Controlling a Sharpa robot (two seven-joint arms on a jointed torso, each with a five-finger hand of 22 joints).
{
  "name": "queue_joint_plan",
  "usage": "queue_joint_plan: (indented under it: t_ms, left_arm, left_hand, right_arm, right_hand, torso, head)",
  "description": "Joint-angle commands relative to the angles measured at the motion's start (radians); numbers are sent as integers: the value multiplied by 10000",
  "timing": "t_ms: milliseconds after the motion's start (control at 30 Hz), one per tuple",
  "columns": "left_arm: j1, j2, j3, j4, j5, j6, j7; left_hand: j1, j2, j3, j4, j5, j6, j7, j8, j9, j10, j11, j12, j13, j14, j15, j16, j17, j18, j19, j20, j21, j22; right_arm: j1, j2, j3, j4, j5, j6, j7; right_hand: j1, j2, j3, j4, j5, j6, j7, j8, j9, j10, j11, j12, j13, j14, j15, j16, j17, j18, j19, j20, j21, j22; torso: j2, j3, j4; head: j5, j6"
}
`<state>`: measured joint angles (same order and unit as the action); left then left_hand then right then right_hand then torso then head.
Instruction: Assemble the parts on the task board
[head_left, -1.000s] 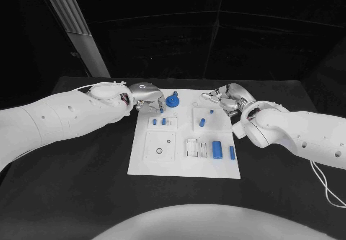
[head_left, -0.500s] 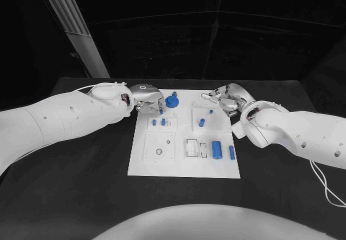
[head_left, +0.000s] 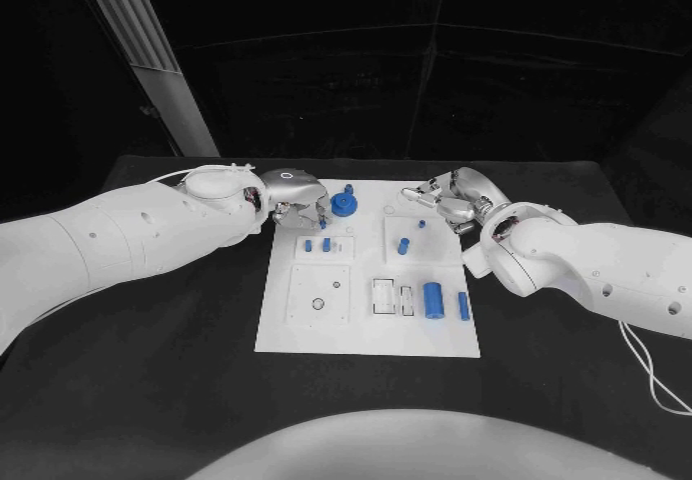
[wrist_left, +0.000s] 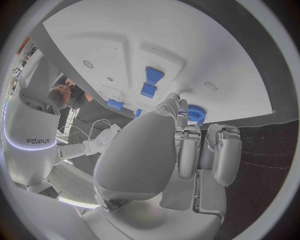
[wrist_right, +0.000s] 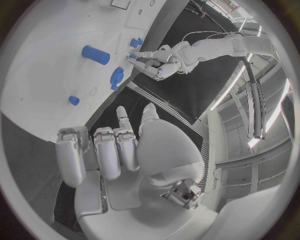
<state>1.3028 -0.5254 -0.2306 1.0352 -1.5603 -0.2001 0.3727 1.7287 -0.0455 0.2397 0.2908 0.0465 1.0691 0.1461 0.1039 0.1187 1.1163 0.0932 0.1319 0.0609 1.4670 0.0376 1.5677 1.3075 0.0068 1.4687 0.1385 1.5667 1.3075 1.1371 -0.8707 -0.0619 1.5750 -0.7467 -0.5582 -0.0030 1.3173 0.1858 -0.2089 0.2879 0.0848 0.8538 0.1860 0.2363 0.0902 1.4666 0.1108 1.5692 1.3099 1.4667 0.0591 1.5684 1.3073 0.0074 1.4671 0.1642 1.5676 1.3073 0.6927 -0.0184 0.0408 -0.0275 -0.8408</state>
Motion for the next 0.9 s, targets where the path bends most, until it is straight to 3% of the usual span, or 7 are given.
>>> queue_joint_plan:
  t_ms: [33, 267, 600, 733, 833, 900]
  left_arm:
    - [-40, -1, -28, -33, -34, 455, -191]
    - [-42, -26, -28, -28, -34, 288, -205]
    - [-42, -171, -28, 24, -35, -956, -244]
    - [-43, -251, -28, 73, -35, -1732, -268]
    - [-43, -340, -27, 119, -32, -2130, -360]
    - [-43, -398, -27, 141, 23, -2256, -370]
  left_hand:
    - [-21, -288, -69, -30, 34, -217, 30, -141, -83, -147, 60, -116, -12, 1038, 36, 31, 2633, -68, 1021, -15, 41, 2633]
    - [-431, -939, -476, -11, 32, -973, 255, -426, -292, -542, 248, -307, 11, 1038, 178, 31, 2633, -68, 1021, 89, 41, 2633]
    - [-995, -1148, -908, -40, 39, -1606, 363, -411, -472, -745, 309, -247, 32, 1038, 184, 31, 2633, -68, 1021, 187, 41, 2633]
    - [-1175, -1201, -1042, -37, 48, -2460, 406, -406, -552, -935, 344, -184, 43, 1038, 208, 31, 2633, -68, 1021, 228, 41, 2633]
    - [-1288, -1402, -1130, 3, 62, -3256, 417, -385, -545, -1116, 345, -122, 48, 1038, 203, 31, 2633, -68, 1021, 229, 41, 2633]
    - [-1314, -1473, -1156, 17, 65, -3466, 431, -360, -534, -1208, 355, -103, 48, 1038, 206, 31, 2633, -63, 1008, 229, 28, 2627]
  right_arm:
    - [14, -11, 5, 33, -33, 65, 23]
    - [14, -18, 5, 35, -33, 74, 12]
    - [13, -28, 5, 33, -33, 82, 2]
    - [13, -31, 5, 25, -33, 83, 8]
    - [13, -44, 5, 22, -53, 58, 30]
    - [13, -59, 5, 25, -98, 19, 50]
  right_hand:
    - [67, 14, -85, -1, 29, -53, 12, 36, 6, 1042, 46, 16, 2609, 1041, -17, 24, 2635, -74, 1036, 35, 32, 2635]
    - [67, 14, -85, -1, 29, -53, 12, 36, 6, 1042, 46, 16, 2609, 1041, -17, 24, 2635, -74, 1036, 35, 32, 2635]
    - [90, 38, -103, 12, 37, -60, 12, 49, 4, 1042, 46, 16, 2609, 1041, -18, 24, 2635, -74, 1036, 34, 32, 2635]
    - [90, 38, -103, 12, 37, -60, 12, 49, 4, 1042, 46, 16, 2609, 1041, -18, 24, 2635, -74, 1036, 34, 32, 2635]
    - [93, 39, -105, 11, 38, -59, 12, 51, 4, 1042, 46, 16, 2609, 1041, -18, 24, 2635, -74, 1036, 34, 32, 2635]
    - [111, 36, -115, 8, 44, -42, 7, 67, 8, 1042, 44, 16, 2609, 1041, -19, 24, 2635, -74, 1036, 33, 32, 2635]
  torso:
    - [8, 2, 10]
    - [4, 1, 10]
    - [5, -2, 8]
    - [-1, -1, 17]
    - [-2, -7, 21]
    - [-9, -5, 19]
  head:
    - [1, 16]
    - [2, 1]
    - [0, 21]
    - [-15, 45]
    - [-31, 67]
    - [-29, 75]
